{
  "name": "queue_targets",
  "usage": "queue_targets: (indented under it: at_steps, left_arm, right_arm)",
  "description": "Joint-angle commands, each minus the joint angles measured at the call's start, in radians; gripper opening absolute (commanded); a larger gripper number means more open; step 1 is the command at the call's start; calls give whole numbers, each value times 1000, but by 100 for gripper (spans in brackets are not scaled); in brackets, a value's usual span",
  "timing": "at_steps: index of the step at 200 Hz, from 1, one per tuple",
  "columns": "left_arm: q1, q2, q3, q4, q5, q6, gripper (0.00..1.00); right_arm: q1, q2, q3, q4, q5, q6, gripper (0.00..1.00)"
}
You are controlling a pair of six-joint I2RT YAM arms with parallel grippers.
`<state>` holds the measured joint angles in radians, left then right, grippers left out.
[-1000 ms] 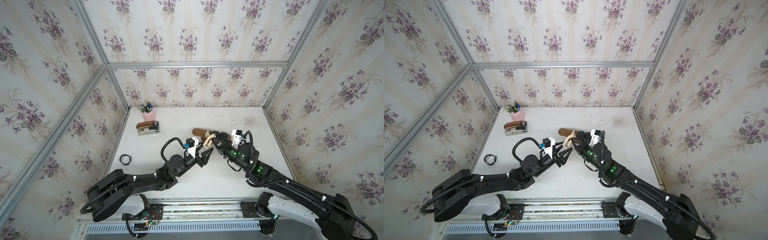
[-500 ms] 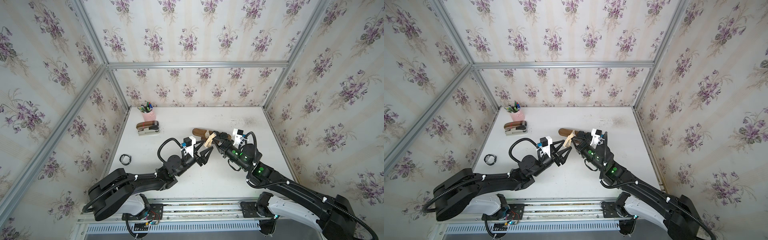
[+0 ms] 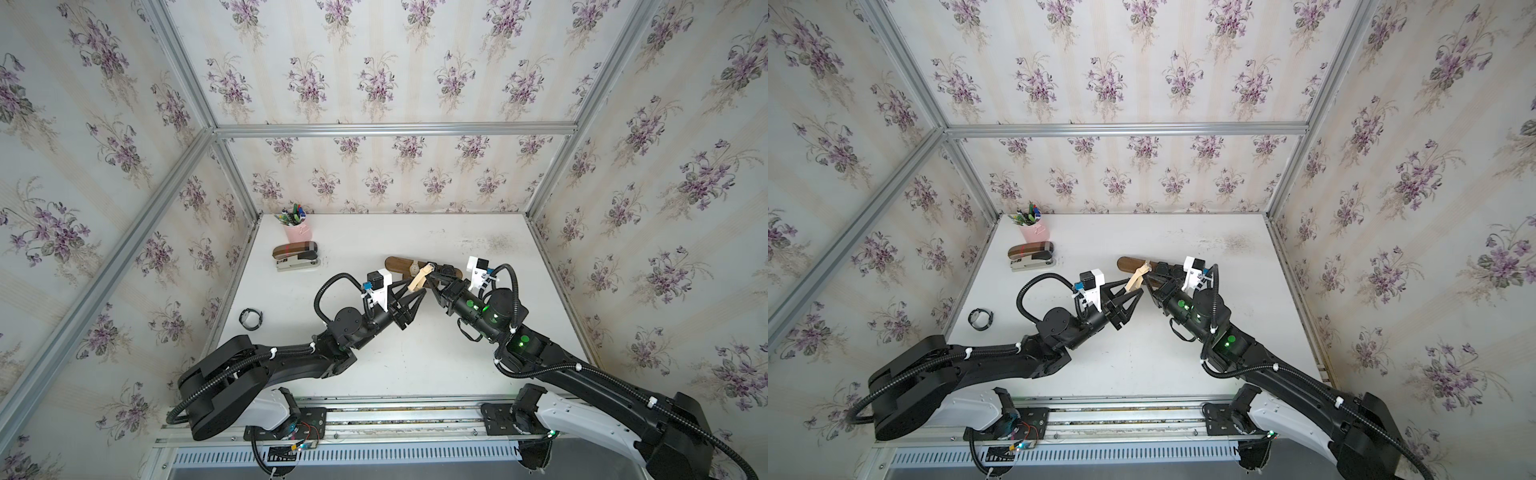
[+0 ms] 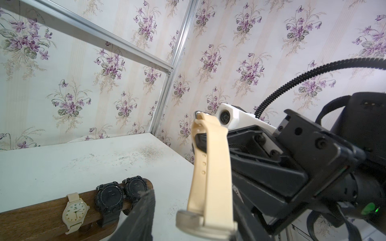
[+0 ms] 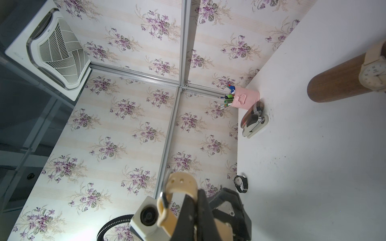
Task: Place watch on stand
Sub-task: Pick up the watch at the center of the board.
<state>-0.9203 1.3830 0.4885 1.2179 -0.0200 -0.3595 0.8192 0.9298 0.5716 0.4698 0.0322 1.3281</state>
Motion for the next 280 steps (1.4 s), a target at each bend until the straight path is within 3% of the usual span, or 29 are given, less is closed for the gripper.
queue_targets:
  at_steps: [1,92,113,196,219,247,280]
  left_arm:
    - [1,-2,8,21,14,-11,47]
    - [6,-59,18,-80,-11,-12,36]
    - [6,-106,49,-229,-43,-2,30]
    - [32,-197,303,-960,-133,34,32]
    - [64,-150,446,-1229,-112,58,31]
    - [119,-79,598,-1494,-87,80,29]
    - [217,26,754,-1719,-31,117,28]
  right_arm:
    - [1,-4,-6,33,-1,20,0]
    - [1,-16,3,-67,59,14,0]
    - [1,-11,1,-115,104,-8,0]
    - [0,64,16,-121,104,-85,0]
    - [-10,113,135,-330,137,-237,17]
    - [-77,111,140,-391,93,-402,42]
    - [-234,121,135,-468,-54,-519,47]
